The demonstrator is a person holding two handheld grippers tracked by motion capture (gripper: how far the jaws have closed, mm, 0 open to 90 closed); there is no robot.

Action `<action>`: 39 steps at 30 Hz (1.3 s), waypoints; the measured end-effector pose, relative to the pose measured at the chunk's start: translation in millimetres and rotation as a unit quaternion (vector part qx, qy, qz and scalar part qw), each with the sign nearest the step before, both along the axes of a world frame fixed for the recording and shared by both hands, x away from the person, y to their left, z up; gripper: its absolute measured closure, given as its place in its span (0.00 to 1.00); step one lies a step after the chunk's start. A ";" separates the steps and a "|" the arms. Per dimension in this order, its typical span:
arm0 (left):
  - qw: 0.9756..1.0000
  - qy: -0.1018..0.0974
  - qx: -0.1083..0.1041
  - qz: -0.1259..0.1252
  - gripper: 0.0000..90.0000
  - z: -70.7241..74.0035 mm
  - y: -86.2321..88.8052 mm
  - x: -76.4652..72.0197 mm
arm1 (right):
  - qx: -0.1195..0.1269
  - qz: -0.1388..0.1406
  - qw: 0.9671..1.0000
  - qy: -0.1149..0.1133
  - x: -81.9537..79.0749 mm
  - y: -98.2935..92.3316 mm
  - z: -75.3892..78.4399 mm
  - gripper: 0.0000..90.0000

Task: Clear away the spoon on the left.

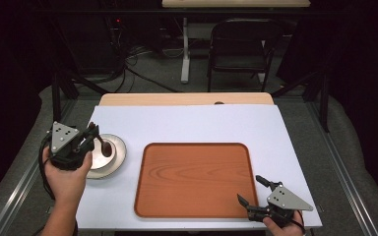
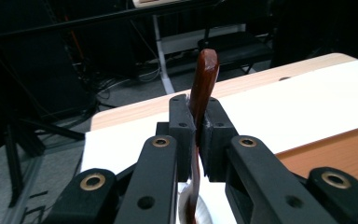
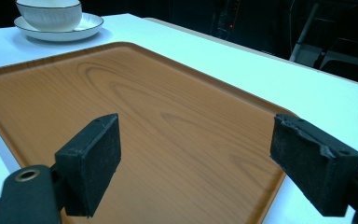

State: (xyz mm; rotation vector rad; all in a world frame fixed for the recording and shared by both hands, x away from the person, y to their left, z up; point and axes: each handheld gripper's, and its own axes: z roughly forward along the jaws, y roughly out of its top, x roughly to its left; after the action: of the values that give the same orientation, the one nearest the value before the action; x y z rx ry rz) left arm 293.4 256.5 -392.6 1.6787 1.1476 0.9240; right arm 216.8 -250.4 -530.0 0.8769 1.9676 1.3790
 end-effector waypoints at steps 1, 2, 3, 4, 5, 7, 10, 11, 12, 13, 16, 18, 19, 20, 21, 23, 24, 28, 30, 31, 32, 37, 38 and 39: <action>1.000 0.003 -0.002 -0.004 0.94 -0.3 -1.1 0.1 | 0.000 0.000 1.000 0.000 -0.1 0.0 0.1 0.18; 1.000 0.004 -0.004 -0.007 0.94 -0.7 -2.2 0.2 | 0.001 -0.001 1.000 0.000 -0.1 -0.1 0.1 0.18; 1.000 0.006 -0.004 -0.011 0.94 -0.9 -3.3 0.2 | 0.002 -0.001 1.000 -0.001 -0.1 -0.1 0.1 0.18; 1.000 0.007 -0.004 -0.014 0.94 -1.1 -4.5 -0.1 | 0.002 -0.001 1.000 -0.001 -0.1 -0.3 0.2 0.18; 1.000 0.007 -0.004 -0.014 0.94 -1.1 -4.5 -0.1 | 0.002 -0.001 1.000 -0.001 -0.2 -0.3 0.3 0.18; 1.000 0.009 -0.008 -0.021 0.94 -1.3 -6.5 -0.3 | 0.002 -0.001 1.000 -0.002 -0.2 -0.3 0.3 0.18; 0.999 0.016 -0.013 -0.037 0.94 -2.1 -10.3 -0.8 | 0.001 -0.001 1.000 -0.002 -0.3 -0.1 0.3 0.18; 0.999 0.018 -0.012 -0.040 0.94 -2.5 -11.7 -0.9 | 0.001 0.000 1.000 -0.003 -0.4 -0.1 0.5 0.18; 0.999 0.019 -0.011 -0.043 0.94 -3.0 -13.2 -1.0 | 0.002 -0.001 1.000 -0.004 -0.5 -0.1 0.6 0.18; 0.999 0.020 -0.009 -0.046 0.94 -3.5 -14.7 -1.0 | 0.002 0.000 1.000 -0.004 -0.5 -0.2 0.7 0.18; 0.998 0.027 -0.011 -0.060 0.94 -4.7 -19.4 -1.8 | 0.002 0.000 1.000 -0.004 -0.7 -0.2 0.7 0.18; 0.997 0.029 -0.009 -0.068 0.94 -5.1 -22.5 -2.6 | 0.002 0.000 1.000 -0.005 -0.8 -0.3 0.8 0.18; 0.997 0.029 -0.009 -0.068 0.94 -5.1 -22.5 -2.6 | 0.002 0.000 1.000 -0.005 -0.8 -0.3 0.8 0.18; 0.997 0.031 -0.008 -0.076 0.94 -5.3 -25.6 -3.7 | 0.002 0.000 1.000 -0.005 -0.8 -0.4 1.0 0.18; 0.996 0.032 -0.009 -0.079 0.94 -5.4 -27.5 -4.3 | 0.002 0.000 1.000 -0.005 -0.9 -0.4 1.0 0.18; 0.995 0.034 -0.010 -0.088 0.94 -5.7 -30.8 -5.6 | 0.002 0.000 1.000 -0.006 -1.0 -0.5 1.2 0.18; 0.995 0.036 -0.010 -0.092 0.94 -6.0 -32.8 -6.2 | 0.003 0.000 1.000 -0.006 -1.2 -0.5 1.2 0.18; 0.993 0.043 0.001 -0.109 0.94 -6.8 -41.2 -8.4 | 0.003 0.000 1.000 -0.007 -1.4 -0.5 1.4 0.18; 0.992 0.050 0.005 -0.119 0.94 -6.4 -44.6 -9.4 | 0.003 0.000 1.000 -0.007 -1.4 -0.4 1.5 0.18; 0.992 0.050 0.005 -0.119 0.94 -6.4 -44.6 -9.4 | 0.003 0.000 1.000 -0.007 -1.4 -0.4 1.5 0.18; 0.991 0.051 0.006 -0.125 0.94 -5.9 -47.5 -11.1 | 0.003 0.000 1.000 -0.007 -1.5 -0.4 1.5 0.18; 0.989 0.053 0.010 -0.141 0.94 -5.5 -56.3 -14.4 | 0.002 0.001 1.000 -0.008 -1.4 -0.6 1.6 0.18; 0.988 0.055 0.011 -0.146 0.94 -5.6 -57.9 -14.7 | 0.002 0.001 1.000 -0.008 -1.4 -0.6 1.7 0.18; 0.987 0.056 0.013 -0.150 0.94 -5.9 -59.5 -14.7 | 0.002 0.001 1.000 -0.008 -1.5 -0.6 1.7 0.18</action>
State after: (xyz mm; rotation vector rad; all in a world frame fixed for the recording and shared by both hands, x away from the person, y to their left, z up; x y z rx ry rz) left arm 278.7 197.0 -398.5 1.8812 0.9249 0.6646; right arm 215.3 -250.9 -528.2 0.8636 1.9535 1.3880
